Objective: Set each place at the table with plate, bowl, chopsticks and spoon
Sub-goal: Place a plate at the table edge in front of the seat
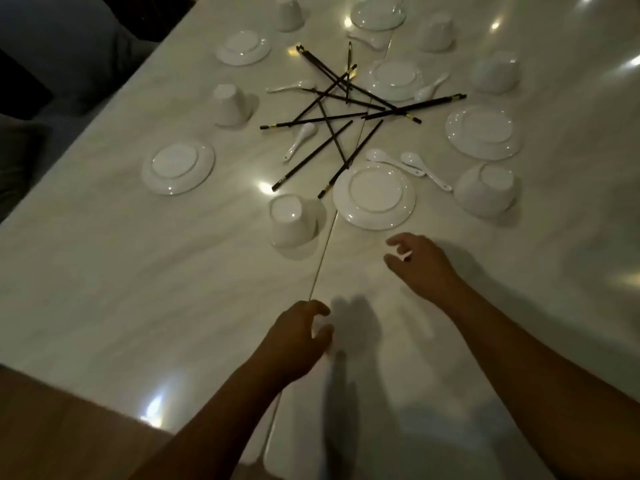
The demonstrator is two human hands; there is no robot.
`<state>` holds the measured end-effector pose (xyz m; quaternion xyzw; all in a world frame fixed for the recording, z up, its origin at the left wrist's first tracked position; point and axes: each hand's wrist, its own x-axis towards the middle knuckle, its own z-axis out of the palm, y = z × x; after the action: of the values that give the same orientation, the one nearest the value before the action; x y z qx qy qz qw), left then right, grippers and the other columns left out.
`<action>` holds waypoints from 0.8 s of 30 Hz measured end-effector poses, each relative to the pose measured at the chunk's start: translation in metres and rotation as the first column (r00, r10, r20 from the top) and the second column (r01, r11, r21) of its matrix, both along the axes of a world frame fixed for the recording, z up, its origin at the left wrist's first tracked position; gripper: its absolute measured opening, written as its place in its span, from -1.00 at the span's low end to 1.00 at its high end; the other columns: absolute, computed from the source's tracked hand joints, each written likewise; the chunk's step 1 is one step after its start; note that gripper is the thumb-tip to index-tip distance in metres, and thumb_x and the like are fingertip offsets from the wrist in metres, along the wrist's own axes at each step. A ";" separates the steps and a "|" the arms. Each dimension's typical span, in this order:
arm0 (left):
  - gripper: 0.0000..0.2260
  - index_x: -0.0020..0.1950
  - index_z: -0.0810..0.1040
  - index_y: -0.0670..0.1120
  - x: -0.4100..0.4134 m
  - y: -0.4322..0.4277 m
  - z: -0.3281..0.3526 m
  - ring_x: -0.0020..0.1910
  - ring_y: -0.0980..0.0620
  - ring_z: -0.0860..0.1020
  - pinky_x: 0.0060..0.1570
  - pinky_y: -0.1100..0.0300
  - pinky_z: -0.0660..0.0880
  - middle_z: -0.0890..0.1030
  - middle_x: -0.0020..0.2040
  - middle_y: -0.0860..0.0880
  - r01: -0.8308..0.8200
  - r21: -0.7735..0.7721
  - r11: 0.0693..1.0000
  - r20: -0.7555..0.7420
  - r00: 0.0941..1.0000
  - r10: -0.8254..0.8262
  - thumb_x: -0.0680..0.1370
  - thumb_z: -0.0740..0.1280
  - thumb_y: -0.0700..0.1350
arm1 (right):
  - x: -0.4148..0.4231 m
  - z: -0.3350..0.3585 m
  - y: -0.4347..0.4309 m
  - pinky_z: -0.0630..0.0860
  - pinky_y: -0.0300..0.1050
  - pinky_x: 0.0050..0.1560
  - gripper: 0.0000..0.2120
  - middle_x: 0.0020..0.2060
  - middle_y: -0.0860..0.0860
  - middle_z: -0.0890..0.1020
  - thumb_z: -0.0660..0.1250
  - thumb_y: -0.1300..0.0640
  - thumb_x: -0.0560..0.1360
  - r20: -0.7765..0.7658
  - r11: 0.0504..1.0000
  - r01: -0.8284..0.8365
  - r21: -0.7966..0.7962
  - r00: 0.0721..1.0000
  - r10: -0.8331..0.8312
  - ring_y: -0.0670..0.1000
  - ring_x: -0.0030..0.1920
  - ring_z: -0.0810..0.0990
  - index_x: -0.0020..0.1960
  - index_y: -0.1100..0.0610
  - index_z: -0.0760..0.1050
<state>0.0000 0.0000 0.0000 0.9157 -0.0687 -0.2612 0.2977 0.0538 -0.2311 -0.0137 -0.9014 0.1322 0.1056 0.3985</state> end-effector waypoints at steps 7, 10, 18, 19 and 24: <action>-0.49 0.45 0.24 0.01 0.061 0.014 -0.042 0.46 -0.12 0.18 0.43 0.00 0.19 0.18 0.51 -0.05 0.221 0.174 0.960 0.003 0.974 -0.225 0.54 0.26 0.09 | 0.104 -0.027 0.007 0.17 0.04 0.44 -0.38 0.49 0.13 0.15 0.32 -0.05 0.49 -0.053 0.967 -0.030 -0.254 0.998 0.017 0.20 0.47 0.14 0.49 -0.01 0.19; -0.46 0.46 0.21 0.02 0.073 0.021 -0.044 0.42 -0.17 0.18 0.38 -0.03 0.26 0.11 0.50 -0.05 0.375 0.278 0.884 -0.032 0.924 -0.382 0.53 0.27 0.12 | 0.114 -0.046 0.019 0.05 0.14 0.48 -0.34 0.53 0.07 0.06 0.24 -0.14 0.52 -0.168 0.912 -0.145 -0.384 0.982 0.085 0.22 0.52 -0.05 0.53 -0.04 0.08; -0.59 0.39 0.35 0.02 0.096 0.045 -0.039 0.39 -0.10 0.21 0.34 0.06 0.27 0.18 0.48 -0.01 0.524 0.175 0.834 -0.068 0.851 -0.520 0.56 0.23 0.08 | 0.073 -0.054 0.044 0.09 0.24 0.43 -0.33 0.54 0.02 0.06 0.18 -0.18 0.53 -0.133 0.873 -0.084 -0.481 0.991 0.022 0.18 0.54 -0.09 0.53 -0.04 0.00; -0.62 0.37 0.38 0.01 0.098 0.048 -0.038 0.39 -0.09 0.23 0.33 0.08 0.27 0.20 0.48 -0.01 0.526 0.152 0.837 -0.070 0.850 -0.522 0.57 0.22 0.07 | 0.067 -0.053 0.048 0.09 0.24 0.44 -0.33 0.54 0.02 0.06 0.19 -0.18 0.52 -0.136 0.882 -0.072 -0.466 0.991 0.009 0.18 0.54 -0.09 0.53 -0.03 0.01; -0.63 0.33 0.41 -0.08 0.101 0.049 -0.034 0.18 -0.04 0.51 0.18 0.09 0.48 0.44 0.31 -0.07 0.277 -0.016 0.961 -0.100 0.956 -0.277 0.58 0.22 0.06 | 0.022 -0.043 0.075 0.20 0.24 0.40 -0.32 0.50 0.05 0.18 0.24 -0.19 0.47 -0.112 0.897 -0.010 -0.442 0.993 -0.044 0.20 0.50 0.03 0.50 0.00 0.11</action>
<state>0.1011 0.0486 -0.0339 0.8824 -0.1813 -0.3462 0.2621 0.0759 -0.1560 -0.0570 -0.9591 0.1840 0.1231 0.1762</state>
